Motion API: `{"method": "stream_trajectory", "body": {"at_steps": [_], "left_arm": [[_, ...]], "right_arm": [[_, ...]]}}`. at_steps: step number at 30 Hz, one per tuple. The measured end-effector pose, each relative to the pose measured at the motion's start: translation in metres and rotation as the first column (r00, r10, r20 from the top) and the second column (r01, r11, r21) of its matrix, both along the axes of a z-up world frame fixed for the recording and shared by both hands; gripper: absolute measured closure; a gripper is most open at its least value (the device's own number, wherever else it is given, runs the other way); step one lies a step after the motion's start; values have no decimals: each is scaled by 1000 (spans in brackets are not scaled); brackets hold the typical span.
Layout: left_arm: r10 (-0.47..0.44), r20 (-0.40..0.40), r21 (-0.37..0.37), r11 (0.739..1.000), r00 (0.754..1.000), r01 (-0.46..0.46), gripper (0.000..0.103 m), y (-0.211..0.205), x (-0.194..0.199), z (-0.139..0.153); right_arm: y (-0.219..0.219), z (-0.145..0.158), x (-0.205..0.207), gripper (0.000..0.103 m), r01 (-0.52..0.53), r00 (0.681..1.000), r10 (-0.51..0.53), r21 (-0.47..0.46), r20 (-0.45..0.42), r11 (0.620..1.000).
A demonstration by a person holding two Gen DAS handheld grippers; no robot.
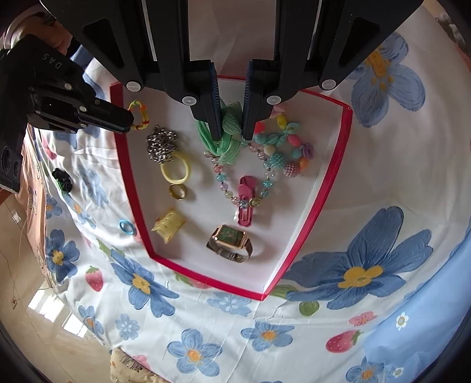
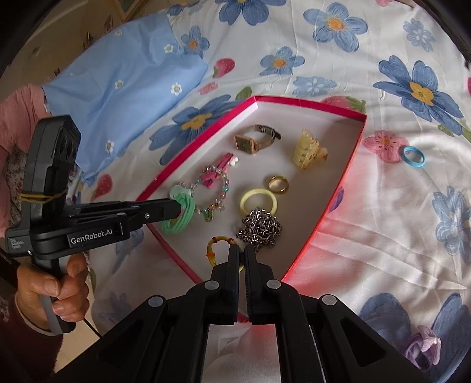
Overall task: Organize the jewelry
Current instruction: 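Carry both hair ties into the red box and open both tools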
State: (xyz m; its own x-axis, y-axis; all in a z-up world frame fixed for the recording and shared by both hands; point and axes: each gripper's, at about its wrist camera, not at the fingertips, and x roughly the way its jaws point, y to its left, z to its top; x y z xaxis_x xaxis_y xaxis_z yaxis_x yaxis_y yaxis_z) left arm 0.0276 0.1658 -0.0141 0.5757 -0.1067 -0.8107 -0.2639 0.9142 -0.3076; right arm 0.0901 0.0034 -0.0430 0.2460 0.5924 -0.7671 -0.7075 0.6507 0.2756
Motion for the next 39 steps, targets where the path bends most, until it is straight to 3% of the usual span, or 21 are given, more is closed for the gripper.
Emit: {"method": "stream_trajectory", "body": {"at_steps": [11,15,29,33,37,39], "left_arm": [[13,-31,10,1000,999,-13,89,3,11,-14],[14,-31,19,1000,999,-13,89,2,12,-13],[26,-29,22,999,999,-25,82,2,9,-12],[29,-30,25,999,999,-28,81,2,8,-11],[36,-21,24,999,999,-36,65,3,5,-9],[36,-13,26,999,999,-36,63,2,2,-7]], "right_arm": [[15,-14,2,100,-22,1000,23,-78,9,997],[17,-17,1,95,-29,999,30,-99,15,995],[16,-15,3,93,-20,1000,20,-78,3,997],[12,-11,3,83,-9,1000,9,-52,10,999],[7,-6,3,80,9,1000,-8,-32,21,999],[3,-3,3,72,22,999,-22,-18,29,1000]]}}
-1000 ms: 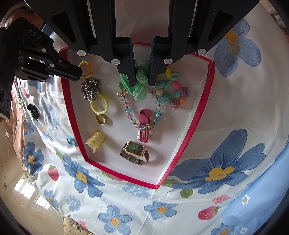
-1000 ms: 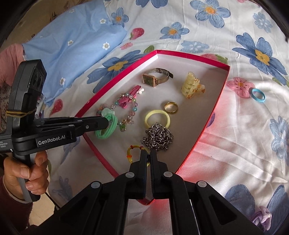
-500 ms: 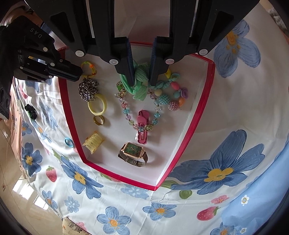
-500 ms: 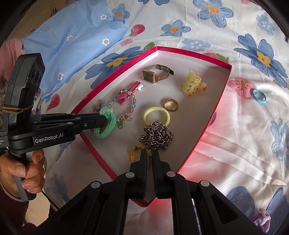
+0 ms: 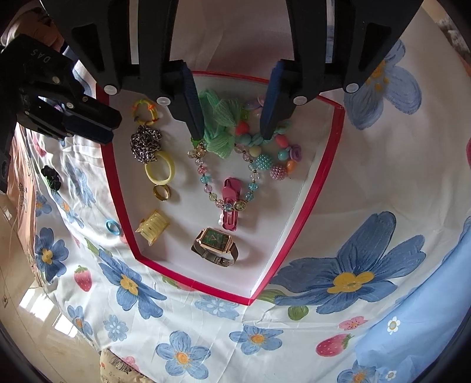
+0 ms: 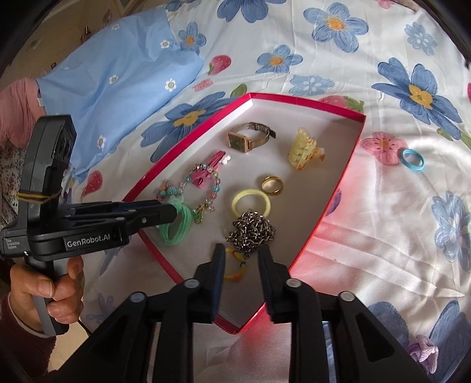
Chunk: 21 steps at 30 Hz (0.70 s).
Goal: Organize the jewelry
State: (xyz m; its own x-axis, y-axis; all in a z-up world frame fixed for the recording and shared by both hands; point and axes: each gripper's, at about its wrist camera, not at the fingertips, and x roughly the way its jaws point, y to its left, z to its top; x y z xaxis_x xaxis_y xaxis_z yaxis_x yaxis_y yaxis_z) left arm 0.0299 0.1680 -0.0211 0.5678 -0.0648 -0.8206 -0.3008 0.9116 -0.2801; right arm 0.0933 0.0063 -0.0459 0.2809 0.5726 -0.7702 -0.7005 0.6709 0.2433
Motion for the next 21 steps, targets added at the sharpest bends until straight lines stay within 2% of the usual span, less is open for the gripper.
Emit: {"method": "stream_trajectory", "body": {"at_steps": [6,9,13,17,21], "left_arm": [[7,6,3,1000,1000,-7,57,0,-5,3],[11,14,3,1000,1000,-11,50,0,-8,7],[18,26,6,1000,1000,-19,39,-1,-13,11],[25,40,11,1000,999,-26,30,-1,-20,15],[28,51,14,1000,998,-28,26,-3,-26,18]], "right_arm": [[-10,7,2,68,39,999,-39,39,13,998],[-14,10,3,61,48,999,-49,51,18,998],[-18,13,1,59,57,998,-58,70,19,996],[-22,13,-1,51,63,998,-65,88,15,994],[-27,13,-4,41,75,997,-76,110,10,991]]}}
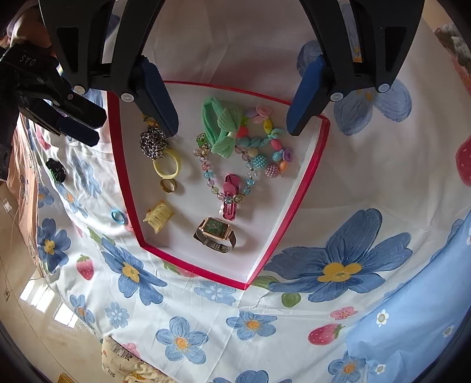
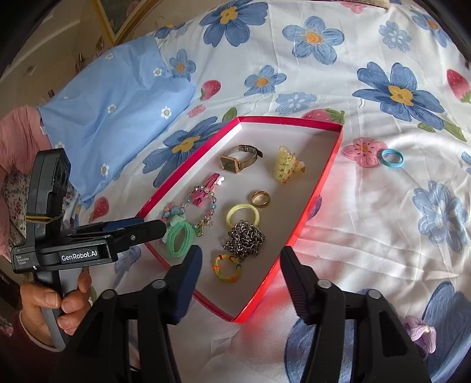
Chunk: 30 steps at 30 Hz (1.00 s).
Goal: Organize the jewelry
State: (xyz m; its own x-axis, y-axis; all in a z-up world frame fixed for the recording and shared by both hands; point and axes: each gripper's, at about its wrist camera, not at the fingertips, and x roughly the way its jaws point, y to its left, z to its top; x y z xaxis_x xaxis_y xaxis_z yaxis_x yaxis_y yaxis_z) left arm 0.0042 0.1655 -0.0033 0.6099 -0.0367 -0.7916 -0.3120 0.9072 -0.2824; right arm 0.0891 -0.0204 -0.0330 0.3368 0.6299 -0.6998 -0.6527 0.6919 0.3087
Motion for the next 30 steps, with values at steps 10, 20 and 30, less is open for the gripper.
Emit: {"method": "stream_trajectory", "body": {"at_steps": [10,20,30], "left_arm": [[16,12,-14,1000,1000,-16,11,2,-8,4],[78,21,-68,995,997,-76,10,11,-24,0],[129,104,61,989,986,-136,5,-4,-56,11]], "right_arm": [[-11,0,-4,24,24,1000,-23,43,-18,999],[-17,2,-8,20,40,999,-39,80,-15,996],[-23,4,-27,12,46,995,-58,147,75,988]]}}
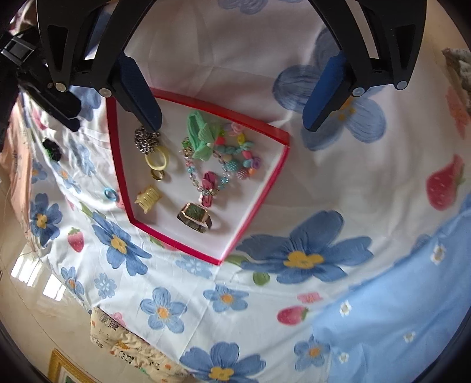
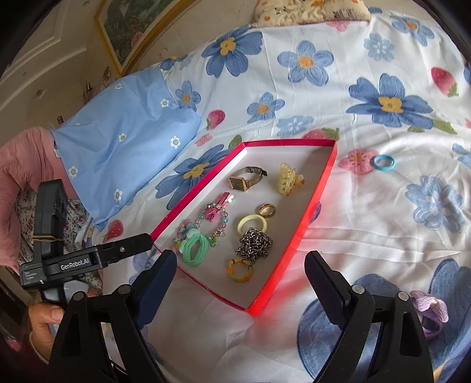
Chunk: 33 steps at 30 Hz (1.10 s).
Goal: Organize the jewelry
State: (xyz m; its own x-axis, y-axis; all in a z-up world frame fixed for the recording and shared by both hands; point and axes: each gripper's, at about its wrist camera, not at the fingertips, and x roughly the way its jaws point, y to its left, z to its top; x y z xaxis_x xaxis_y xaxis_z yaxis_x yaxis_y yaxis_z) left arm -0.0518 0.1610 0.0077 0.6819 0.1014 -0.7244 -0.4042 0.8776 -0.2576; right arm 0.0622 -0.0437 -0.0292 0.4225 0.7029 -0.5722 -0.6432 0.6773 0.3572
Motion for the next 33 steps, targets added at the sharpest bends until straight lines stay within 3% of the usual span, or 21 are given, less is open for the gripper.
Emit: {"method": "stream_trajectory", "body": {"at_steps": [7,11,14,16,19,26,33], "left_arm": [[-12,39,180,984,999,5,4,-31,-24,17],[-33,95,259,966,995,7,1,-47,-38,38],[-45,141,313,950,989,-1,1,-56,-46,53],[-34,128,340,940,991,-11,1,-61,-45,51],[-17,111,349,937,994,-23,1,-66,-45,37],[0,82,316,949,997,-26,1,-68,-38,6],[-11,47,325,946,999,-5,1,-69,-30,-4]], "right_arm": [[-11,10,-14,11,36,995,-30,-52,96,998],[-16,32,-24,8,32,985,-18,-78,174,996],[-17,59,-34,1,39,958,-7,-107,286,993],[-17,73,-41,0,41,934,1,-110,357,993],[-13,72,-39,0,17,946,20,-113,324,993],[-15,25,-40,0,63,965,-31,-114,259,991],[-21,7,-42,0,90,966,-53,-136,254,987]]}}
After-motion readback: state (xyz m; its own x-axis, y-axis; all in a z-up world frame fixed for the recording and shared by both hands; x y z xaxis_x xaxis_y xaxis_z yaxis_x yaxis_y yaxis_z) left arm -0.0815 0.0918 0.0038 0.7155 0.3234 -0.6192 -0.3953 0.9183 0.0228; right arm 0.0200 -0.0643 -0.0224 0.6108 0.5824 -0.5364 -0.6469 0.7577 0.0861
